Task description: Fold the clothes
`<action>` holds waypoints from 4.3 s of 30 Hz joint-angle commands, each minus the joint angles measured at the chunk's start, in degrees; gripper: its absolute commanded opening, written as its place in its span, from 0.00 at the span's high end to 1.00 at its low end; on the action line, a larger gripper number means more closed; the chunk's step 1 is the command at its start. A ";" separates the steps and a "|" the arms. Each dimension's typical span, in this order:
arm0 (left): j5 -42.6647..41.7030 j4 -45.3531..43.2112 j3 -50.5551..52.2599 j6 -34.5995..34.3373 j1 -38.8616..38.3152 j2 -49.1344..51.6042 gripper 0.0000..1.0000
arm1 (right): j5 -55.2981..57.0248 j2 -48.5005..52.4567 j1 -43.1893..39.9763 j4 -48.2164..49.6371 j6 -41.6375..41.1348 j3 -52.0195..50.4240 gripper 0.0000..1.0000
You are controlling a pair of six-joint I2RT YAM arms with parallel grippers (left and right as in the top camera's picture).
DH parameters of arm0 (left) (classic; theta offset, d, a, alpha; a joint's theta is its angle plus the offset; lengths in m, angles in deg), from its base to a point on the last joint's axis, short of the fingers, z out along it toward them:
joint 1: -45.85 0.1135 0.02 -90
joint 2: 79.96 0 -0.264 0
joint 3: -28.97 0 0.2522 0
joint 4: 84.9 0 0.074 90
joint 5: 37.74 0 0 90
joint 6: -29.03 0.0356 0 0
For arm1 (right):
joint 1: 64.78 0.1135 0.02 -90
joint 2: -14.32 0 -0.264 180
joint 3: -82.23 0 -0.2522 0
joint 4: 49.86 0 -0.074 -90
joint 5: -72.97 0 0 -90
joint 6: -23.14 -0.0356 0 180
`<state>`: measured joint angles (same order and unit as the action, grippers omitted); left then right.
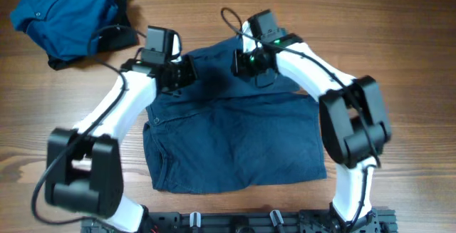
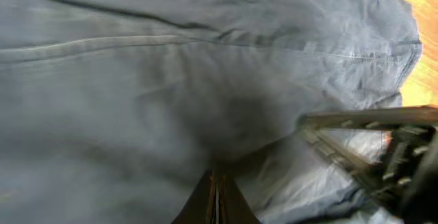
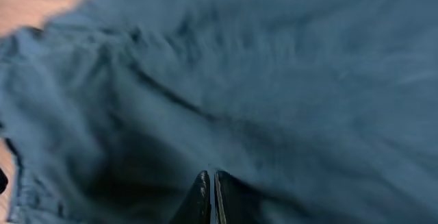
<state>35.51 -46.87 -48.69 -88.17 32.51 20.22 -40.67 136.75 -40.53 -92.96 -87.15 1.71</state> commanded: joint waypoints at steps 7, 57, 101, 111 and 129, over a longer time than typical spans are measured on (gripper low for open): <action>-4.90 -5.44 -0.09 -3.74 -1.95 13.35 0.96 | -1.57 0.96 1.99 1.75 -2.71 0.33 0.95; 16.61 -5.44 -0.09 13.57 9.42 14.91 0.62 | 21.86 7.26 -15.63 -6.93 0.44 0.07 0.96; 6.27 -1.49 -7.58 17.79 4.70 -9.03 0.54 | 33.81 -18.60 -20.90 -30.86 -6.58 7.06 0.29; 6.29 18.67 -7.56 13.00 -0.42 -7.17 0.36 | 12.61 -24.79 -18.56 -39.23 3.82 4.57 0.25; 6.32 3.61 -7.56 13.53 6.80 -0.83 0.11 | 16.79 -21.94 -19.85 -24.22 6.75 2.54 0.01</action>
<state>41.89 -41.56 -56.32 -75.01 38.04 15.65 -25.34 111.90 -59.46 -118.49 -81.67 4.57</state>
